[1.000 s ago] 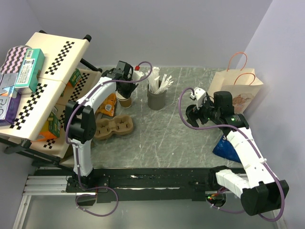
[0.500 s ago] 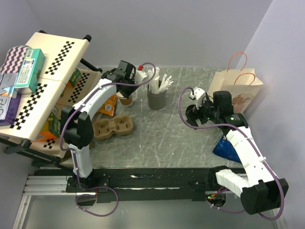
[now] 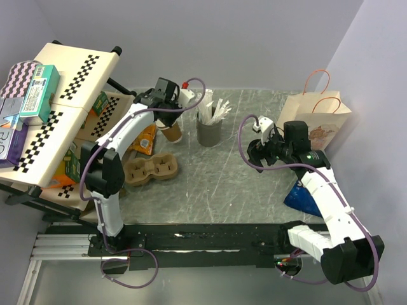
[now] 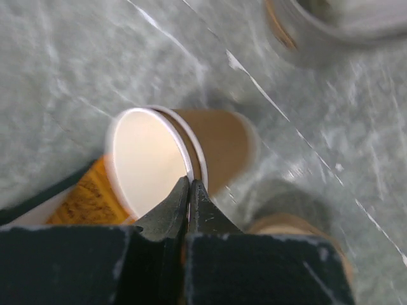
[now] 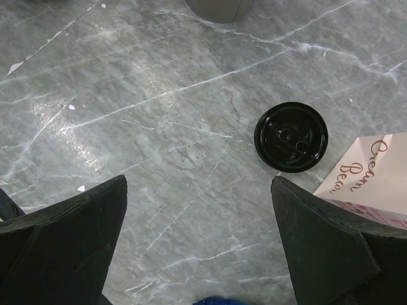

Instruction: Pack the takeout coffee

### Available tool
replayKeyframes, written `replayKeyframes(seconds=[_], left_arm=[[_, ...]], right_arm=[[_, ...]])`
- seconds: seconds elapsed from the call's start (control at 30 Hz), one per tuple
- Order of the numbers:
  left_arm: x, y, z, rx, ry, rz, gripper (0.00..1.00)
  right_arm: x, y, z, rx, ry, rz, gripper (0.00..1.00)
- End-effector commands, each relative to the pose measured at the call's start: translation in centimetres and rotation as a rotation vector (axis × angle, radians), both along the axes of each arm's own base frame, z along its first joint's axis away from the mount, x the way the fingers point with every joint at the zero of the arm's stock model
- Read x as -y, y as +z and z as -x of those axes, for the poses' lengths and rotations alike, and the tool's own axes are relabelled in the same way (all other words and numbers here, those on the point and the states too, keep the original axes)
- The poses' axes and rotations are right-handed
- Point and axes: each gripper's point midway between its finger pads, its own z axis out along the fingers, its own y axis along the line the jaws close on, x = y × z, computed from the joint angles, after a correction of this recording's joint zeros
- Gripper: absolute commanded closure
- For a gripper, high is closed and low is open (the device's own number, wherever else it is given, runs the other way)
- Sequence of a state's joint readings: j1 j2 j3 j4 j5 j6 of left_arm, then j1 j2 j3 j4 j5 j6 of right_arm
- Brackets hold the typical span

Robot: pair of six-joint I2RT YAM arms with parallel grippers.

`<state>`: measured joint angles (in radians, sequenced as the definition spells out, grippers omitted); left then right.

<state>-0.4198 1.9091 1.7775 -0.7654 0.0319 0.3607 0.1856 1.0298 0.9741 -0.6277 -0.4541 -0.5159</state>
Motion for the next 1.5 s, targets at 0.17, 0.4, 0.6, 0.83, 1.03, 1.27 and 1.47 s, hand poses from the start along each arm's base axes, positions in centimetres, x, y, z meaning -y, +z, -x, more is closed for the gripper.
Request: replayKeyframes(seconds=[0.17,0.4,0.6,0.83,1.03,1.27,1.47], left_arm=[[1.3,3.2,-1.0,0.024,0.005,0.09,0.99],[1.0,2.8,-0.1,0.01,0.009,0.076,0.99],[-0.6,1.3,-0.7,0.032,0.043,-0.078,0.99],[-1.2,0.2,-0.6,0.094,0.062,-0.224,0.99],[-0.3,0.7,-0.2,-0.007,0.066,-0.044,0.99],[0.1,2.6,-0.6,0.029,0.039,0.005,0.99],[1.6,2.0,0.5,-0.088,0.016,0.064,0.99]], right_arm=[[-1.0,1.5,-1.2,0.037,0.018,-0.044,0.0],[-1.3,1.3,-1.2,0.03,0.024,-0.057,0.0],[-1.2,1.3,-1.4,0.031,0.016,-0.056,0.0],[-1.2,1.3,-1.4,0.035,0.011,-0.062,0.0],[-1.1,1.2,-1.4,0.035,0.01,-0.058,0.0],[-1.1,0.9,-1.2,0.027,0.012,-0.057,0.0],[-1.1,1.1,-1.3,0.03,0.009,-0.06,0.0]])
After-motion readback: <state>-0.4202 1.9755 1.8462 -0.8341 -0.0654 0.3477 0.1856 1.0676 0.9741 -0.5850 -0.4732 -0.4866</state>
